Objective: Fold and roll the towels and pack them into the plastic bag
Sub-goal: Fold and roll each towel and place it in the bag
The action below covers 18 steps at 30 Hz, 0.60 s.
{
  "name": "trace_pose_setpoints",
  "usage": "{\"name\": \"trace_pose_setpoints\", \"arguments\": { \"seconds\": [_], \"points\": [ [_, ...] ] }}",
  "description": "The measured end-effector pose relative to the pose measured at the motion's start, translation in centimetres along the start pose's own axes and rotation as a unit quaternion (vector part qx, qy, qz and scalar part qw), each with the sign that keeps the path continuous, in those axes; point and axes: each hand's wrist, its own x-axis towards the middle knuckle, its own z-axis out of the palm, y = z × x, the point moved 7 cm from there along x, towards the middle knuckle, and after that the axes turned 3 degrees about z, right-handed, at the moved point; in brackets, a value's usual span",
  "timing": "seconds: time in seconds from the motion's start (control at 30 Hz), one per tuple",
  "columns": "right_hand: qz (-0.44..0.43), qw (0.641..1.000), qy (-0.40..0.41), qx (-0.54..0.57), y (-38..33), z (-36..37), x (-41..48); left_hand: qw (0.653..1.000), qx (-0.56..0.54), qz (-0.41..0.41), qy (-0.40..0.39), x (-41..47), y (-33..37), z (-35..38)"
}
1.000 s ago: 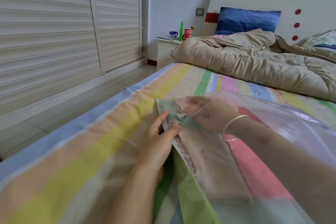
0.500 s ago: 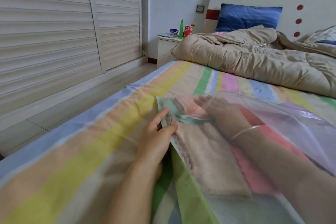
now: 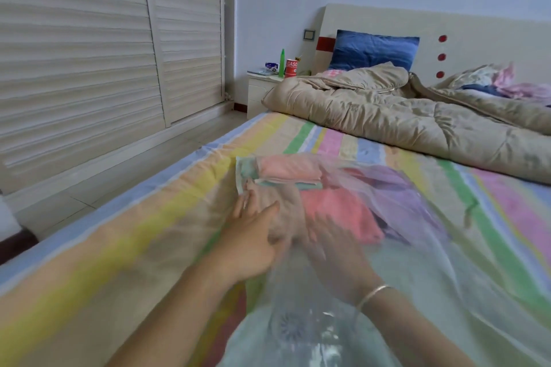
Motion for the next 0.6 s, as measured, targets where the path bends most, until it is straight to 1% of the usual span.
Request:
{"name": "trace_pose_setpoints", "arguments": {
  "seconds": [0.03,0.1,0.13,0.17,0.23,0.27,0.3,0.37,0.43,0.47,0.53,0.57,0.6],
  "points": [
    [0.015,1.0,-0.009,0.016,-0.3,-0.8,-2.5,0.999,0.022,0.03,-0.009,-2.4,2.0,0.2],
    [0.036,0.999,-0.024,-0.015,0.6,-1.8,-6.5,0.996,0.059,0.066,-0.029,-7.0,5.0,1.2],
    [0.054,0.997,-0.037,-0.043,1.4,-2.0,-8.1,0.994,0.075,0.054,-0.056,-9.0,5.4,1.6],
    [0.071,0.993,-0.067,-0.066,2.3,-2.5,-10.0,0.992,0.083,0.033,-0.086,-10.6,5.4,1.9],
    [0.056,0.992,-0.066,-0.093,3.8,-3.7,-14.1,0.982,0.12,-0.013,-0.142,-13.2,3.5,2.7],
    [0.076,0.989,-0.077,-0.097,5.0,-4.3,-16.1,0.975,0.146,-0.036,-0.164,-14.6,1.9,3.4],
    [0.122,0.983,-0.115,-0.081,6.7,-4.2,-18.2,0.967,0.172,-0.063,-0.177,-16.0,0.2,4.2],
    [0.155,0.975,-0.146,-0.068,8.7,-3.9,-21.9,0.957,0.216,-0.117,-0.156,-18.6,-2.9,5.7],
    [0.148,0.973,-0.167,-0.063,9.0,-3.8,-25.3,0.954,0.238,-0.167,-0.075,-20.9,-3.5,6.6],
    [0.133,0.977,-0.147,-0.08,8.5,-4.5,-26.9,0.954,0.237,-0.18,-0.032,-21.9,-2.5,6.9],
    [0.094,0.988,-0.103,-0.066,7.6,-5.6,-30.0,0.959,0.222,-0.174,0.013,-23.1,1.7,7.8],
    [0.073,0.993,-0.076,-0.052,6.8,-6.4,-31.7,0.964,0.215,-0.152,0.031,-23.6,4.4,8.4],
    [0.051,0.996,-0.067,-0.037,6.1,-6.7,-33.3,0.97,0.205,-0.119,0.051,-24.0,7.3,9.1]
  ]
}}
